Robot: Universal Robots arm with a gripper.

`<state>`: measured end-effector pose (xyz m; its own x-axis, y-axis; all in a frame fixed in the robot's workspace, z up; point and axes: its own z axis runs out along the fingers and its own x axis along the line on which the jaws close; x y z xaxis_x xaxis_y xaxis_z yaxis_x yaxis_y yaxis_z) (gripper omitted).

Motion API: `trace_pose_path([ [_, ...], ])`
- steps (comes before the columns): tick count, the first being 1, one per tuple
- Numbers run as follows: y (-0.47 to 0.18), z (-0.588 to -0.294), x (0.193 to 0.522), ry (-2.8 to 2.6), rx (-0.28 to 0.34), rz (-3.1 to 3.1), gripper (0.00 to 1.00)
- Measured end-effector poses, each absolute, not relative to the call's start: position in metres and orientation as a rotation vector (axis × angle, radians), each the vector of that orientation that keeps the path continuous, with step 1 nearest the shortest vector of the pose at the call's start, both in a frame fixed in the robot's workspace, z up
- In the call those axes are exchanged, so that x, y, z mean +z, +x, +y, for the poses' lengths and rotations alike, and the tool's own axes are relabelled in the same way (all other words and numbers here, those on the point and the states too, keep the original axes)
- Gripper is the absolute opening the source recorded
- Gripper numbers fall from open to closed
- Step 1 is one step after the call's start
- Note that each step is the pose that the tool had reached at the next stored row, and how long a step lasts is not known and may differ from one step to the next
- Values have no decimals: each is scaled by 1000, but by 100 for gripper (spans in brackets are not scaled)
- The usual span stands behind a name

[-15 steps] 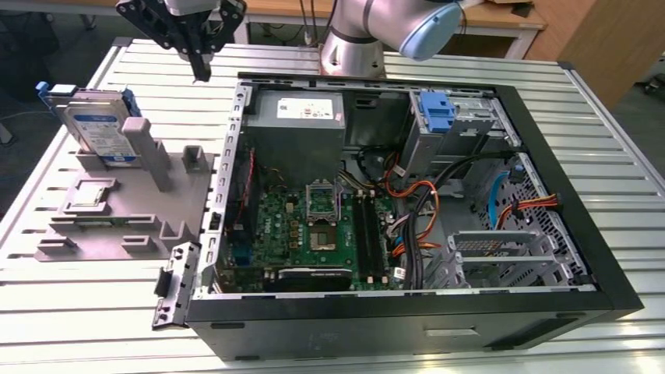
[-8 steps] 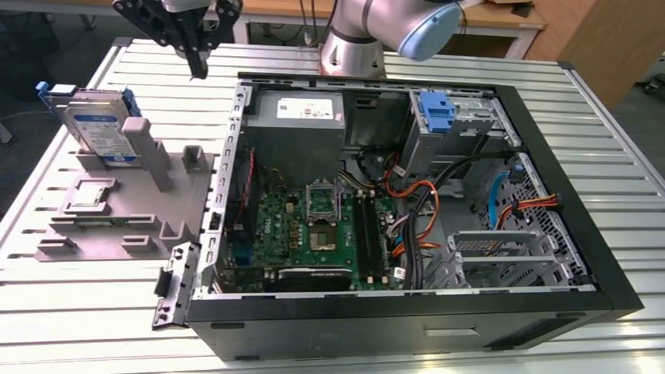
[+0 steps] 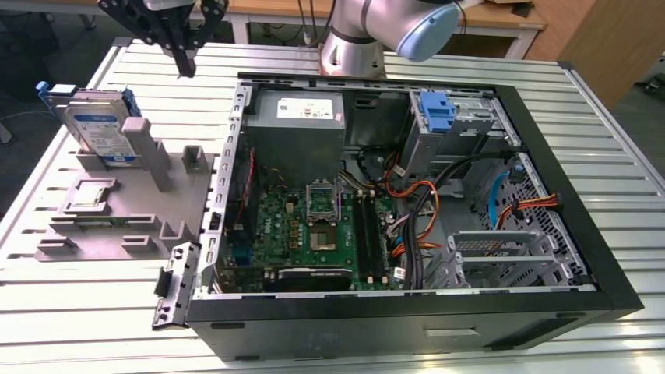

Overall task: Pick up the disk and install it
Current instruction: 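Reach for the disk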

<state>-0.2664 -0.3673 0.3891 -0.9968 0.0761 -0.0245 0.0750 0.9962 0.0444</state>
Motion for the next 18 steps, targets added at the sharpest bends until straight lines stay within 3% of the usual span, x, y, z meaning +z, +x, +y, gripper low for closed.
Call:
trace_pose_path([
  [18, -298, -352, 388, 118, 68, 3112, 10],
])
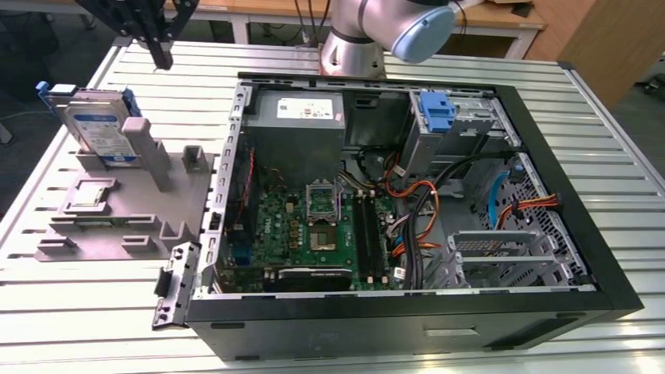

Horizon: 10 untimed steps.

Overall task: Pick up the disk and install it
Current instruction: 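Reach for the disk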

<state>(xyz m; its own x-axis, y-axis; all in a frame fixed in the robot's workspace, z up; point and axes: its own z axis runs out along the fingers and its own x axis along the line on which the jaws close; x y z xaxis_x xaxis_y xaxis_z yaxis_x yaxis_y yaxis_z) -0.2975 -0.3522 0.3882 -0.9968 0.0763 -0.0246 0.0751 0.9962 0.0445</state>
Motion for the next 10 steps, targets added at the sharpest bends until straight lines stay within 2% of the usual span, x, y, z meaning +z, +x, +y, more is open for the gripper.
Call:
trace_pose_path([
  [10, -316, -345, 387, 118, 68, 3112, 10],
])
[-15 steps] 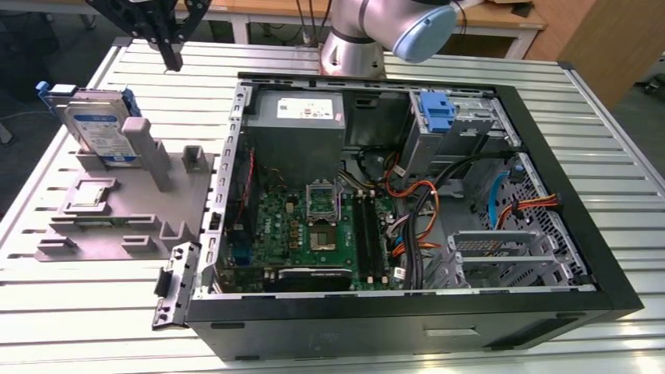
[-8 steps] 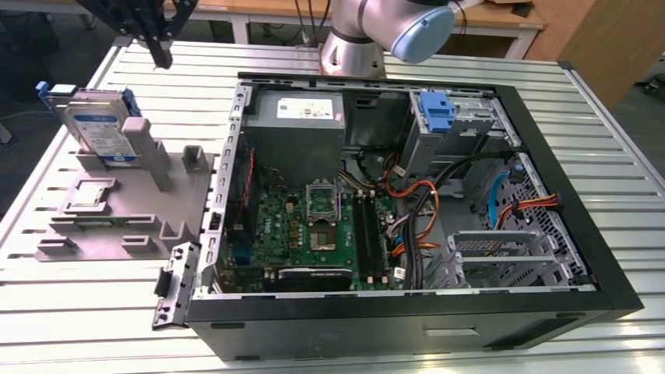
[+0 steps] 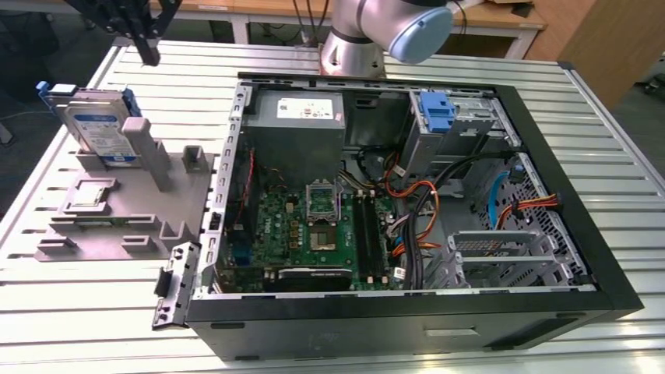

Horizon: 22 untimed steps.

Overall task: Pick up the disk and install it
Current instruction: 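Reach for the disk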

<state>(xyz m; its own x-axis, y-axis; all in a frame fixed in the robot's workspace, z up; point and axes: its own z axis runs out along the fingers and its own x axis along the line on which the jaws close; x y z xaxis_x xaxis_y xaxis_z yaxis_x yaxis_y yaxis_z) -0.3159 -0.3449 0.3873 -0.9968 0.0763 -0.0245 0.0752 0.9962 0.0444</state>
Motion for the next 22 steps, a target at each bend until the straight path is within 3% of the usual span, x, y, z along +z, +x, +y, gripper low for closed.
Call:
trace_pose_path([
  [22, -345, -345, 386, 105, 68, 3113, 10],
])
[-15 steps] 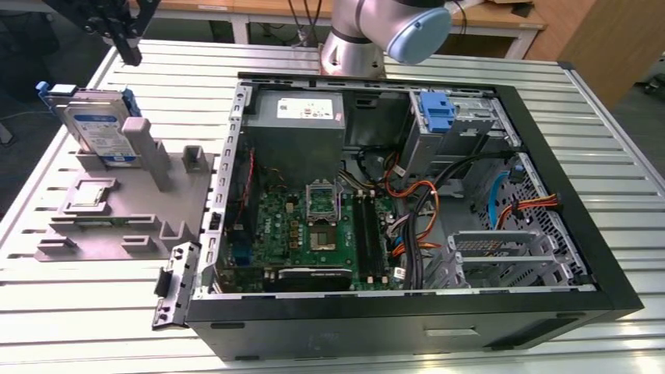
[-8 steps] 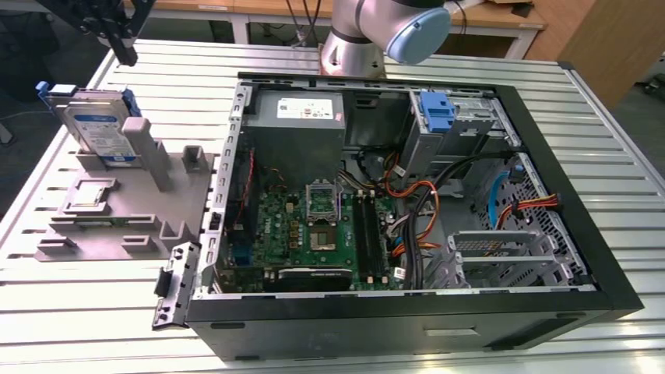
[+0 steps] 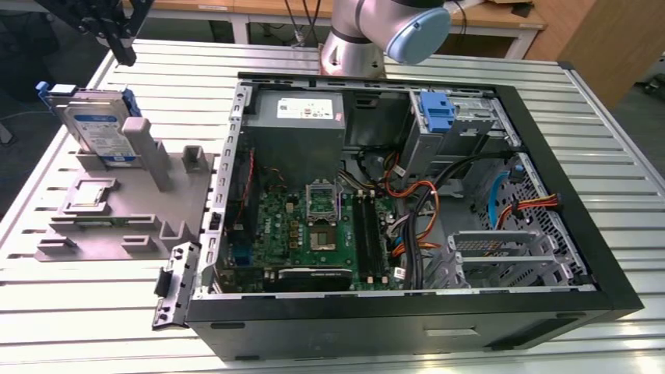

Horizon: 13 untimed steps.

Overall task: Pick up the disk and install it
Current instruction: 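Reach for the disk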

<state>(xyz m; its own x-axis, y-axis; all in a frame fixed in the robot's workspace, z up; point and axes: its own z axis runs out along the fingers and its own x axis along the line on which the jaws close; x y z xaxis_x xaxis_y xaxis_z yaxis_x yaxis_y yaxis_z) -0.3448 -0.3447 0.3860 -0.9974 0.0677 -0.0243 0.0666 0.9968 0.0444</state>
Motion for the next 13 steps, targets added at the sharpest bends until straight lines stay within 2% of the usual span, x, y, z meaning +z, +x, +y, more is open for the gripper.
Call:
trace_pose_path([
  [13, -350, -345, 386, 105, 68, 3113, 10],
])
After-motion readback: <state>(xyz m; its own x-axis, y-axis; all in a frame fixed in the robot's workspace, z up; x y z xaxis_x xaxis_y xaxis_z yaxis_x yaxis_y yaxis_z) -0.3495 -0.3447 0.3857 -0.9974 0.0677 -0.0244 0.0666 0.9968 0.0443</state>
